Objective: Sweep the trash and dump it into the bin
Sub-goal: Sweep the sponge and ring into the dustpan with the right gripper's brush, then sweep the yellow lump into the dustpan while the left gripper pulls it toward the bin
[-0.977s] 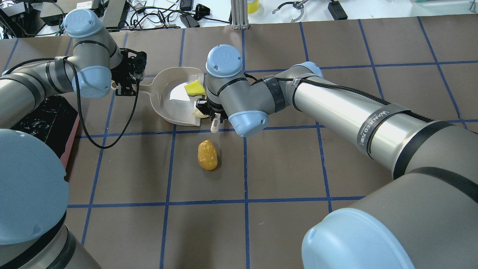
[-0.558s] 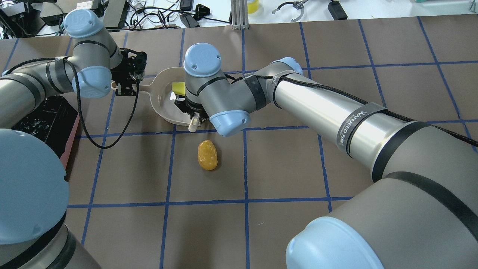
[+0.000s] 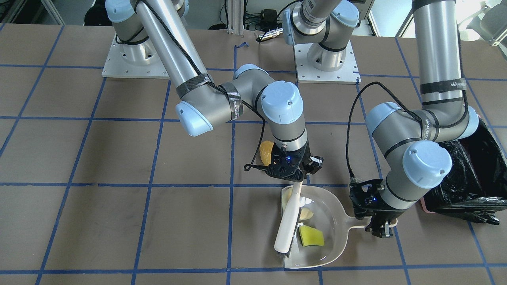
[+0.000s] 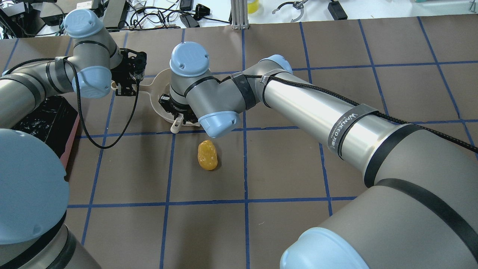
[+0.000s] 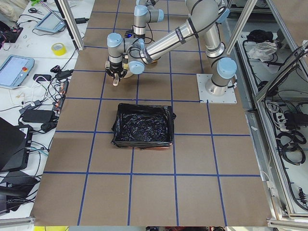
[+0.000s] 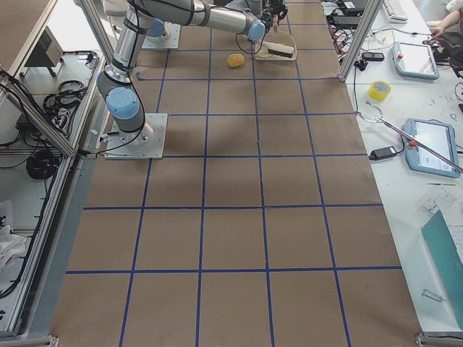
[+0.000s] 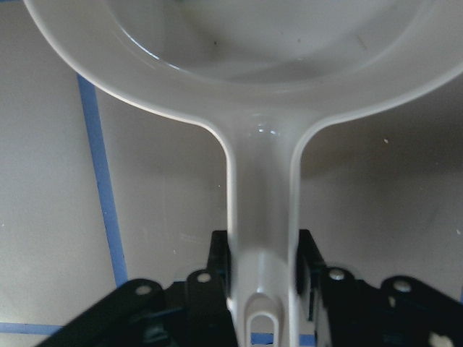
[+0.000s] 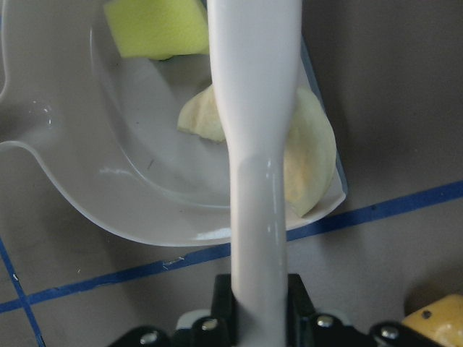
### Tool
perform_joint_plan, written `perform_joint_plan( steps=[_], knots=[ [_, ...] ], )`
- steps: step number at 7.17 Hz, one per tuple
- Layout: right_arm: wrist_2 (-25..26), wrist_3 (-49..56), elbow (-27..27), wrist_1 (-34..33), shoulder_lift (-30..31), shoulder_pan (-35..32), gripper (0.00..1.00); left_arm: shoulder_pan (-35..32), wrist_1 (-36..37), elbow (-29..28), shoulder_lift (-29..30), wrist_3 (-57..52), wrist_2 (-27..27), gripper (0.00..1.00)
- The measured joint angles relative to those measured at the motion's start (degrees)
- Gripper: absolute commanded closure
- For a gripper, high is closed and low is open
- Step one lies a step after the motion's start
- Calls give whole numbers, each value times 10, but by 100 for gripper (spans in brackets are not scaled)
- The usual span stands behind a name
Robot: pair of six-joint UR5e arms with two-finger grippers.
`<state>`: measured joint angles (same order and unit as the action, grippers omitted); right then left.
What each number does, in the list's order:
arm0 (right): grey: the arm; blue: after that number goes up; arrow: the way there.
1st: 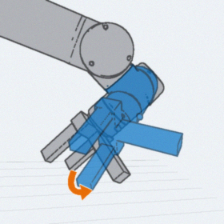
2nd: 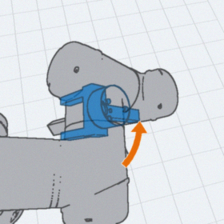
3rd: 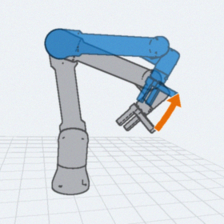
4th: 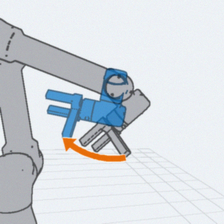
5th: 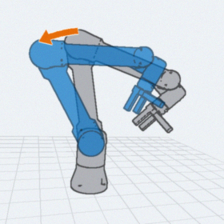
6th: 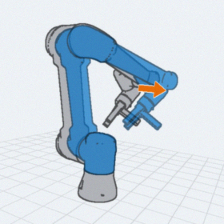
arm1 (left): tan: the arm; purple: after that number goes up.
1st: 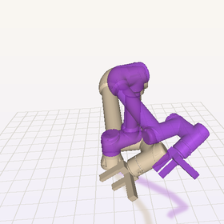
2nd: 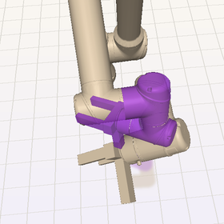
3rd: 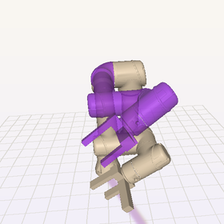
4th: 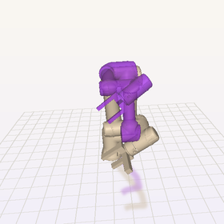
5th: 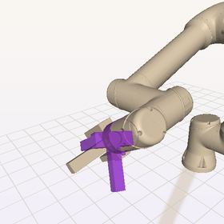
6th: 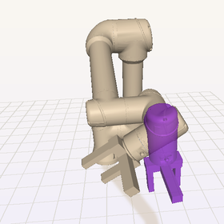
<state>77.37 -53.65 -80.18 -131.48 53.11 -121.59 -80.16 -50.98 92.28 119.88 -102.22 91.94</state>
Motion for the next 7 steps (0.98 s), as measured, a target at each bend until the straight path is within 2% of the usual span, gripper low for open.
perform_joint_plan(
  steps=[2, 5, 7],
  knots=[
    [12, 32, 4, 38, 9, 4, 93, 0, 0, 0, 0, 0, 0, 100],
    [90, 129, -8, 142, 55, 27, 94, 3, -2, 3, -16, -10, -13, 100],
    [117, 185, -49, 205, 112, 50, 96, 28, -6, 22, -40, -49, -24, 100]
  ],
)
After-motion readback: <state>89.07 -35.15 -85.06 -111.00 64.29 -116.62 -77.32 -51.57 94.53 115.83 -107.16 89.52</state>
